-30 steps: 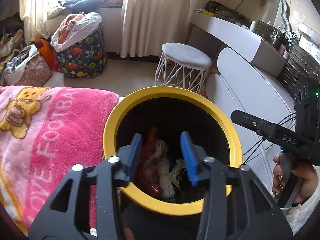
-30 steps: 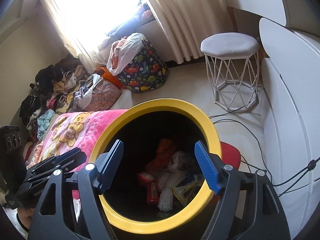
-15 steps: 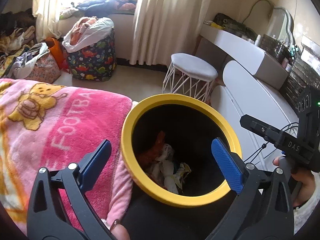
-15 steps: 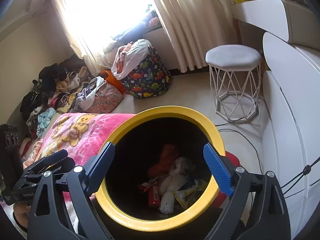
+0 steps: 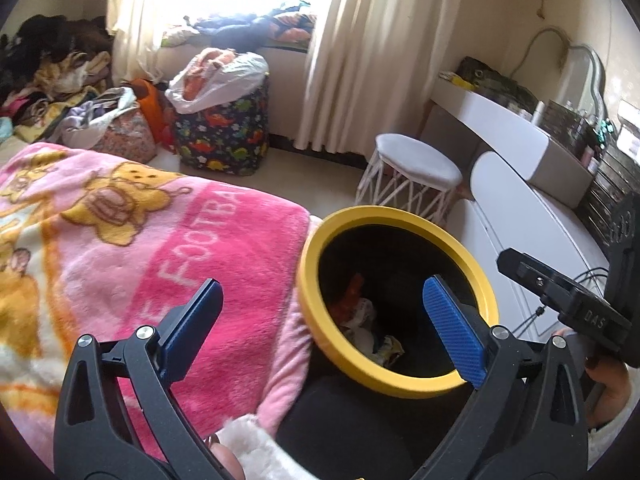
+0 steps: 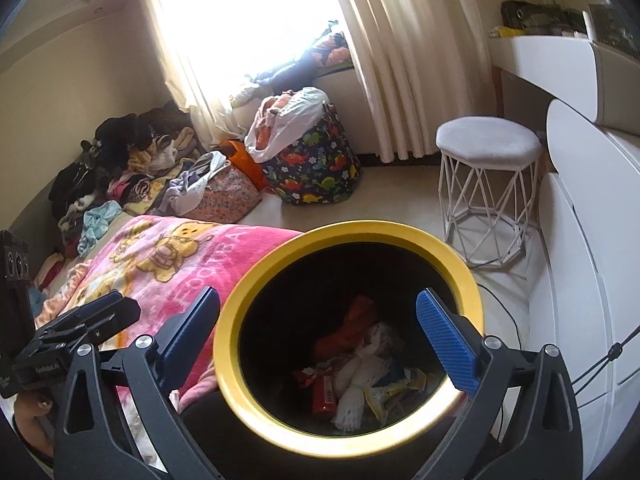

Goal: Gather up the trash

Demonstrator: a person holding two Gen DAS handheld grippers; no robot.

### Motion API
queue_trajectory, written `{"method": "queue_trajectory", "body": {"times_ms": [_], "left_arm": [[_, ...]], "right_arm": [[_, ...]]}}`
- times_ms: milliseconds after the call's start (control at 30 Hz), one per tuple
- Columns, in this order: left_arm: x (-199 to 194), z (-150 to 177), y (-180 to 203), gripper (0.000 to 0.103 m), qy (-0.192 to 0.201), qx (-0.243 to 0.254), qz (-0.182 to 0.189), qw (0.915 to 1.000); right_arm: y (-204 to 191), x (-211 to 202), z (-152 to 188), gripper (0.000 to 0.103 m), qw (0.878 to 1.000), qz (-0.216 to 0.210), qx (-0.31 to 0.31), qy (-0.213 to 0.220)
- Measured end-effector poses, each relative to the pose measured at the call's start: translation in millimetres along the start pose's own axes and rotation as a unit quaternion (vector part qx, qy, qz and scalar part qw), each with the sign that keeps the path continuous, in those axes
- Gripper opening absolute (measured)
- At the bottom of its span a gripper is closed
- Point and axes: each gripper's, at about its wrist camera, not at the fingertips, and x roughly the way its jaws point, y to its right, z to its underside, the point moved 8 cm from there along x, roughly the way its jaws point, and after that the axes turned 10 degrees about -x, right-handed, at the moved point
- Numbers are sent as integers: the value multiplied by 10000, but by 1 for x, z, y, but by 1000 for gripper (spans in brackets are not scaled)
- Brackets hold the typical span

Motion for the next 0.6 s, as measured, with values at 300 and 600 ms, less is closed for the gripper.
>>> {"method": "queue_trajectory", "body": {"times_ms": [300, 600], "left_arm": [[-23, 1, -26, 92, 333, -23, -471, 9983], [-54, 3, -36, 92, 835, -62, -695, 9941]], "right_arm": [[-27, -13, -4, 96, 9986, -23, -344, 404], [-47, -39, -7, 96, 9904, 214, -661, 1199]]}}
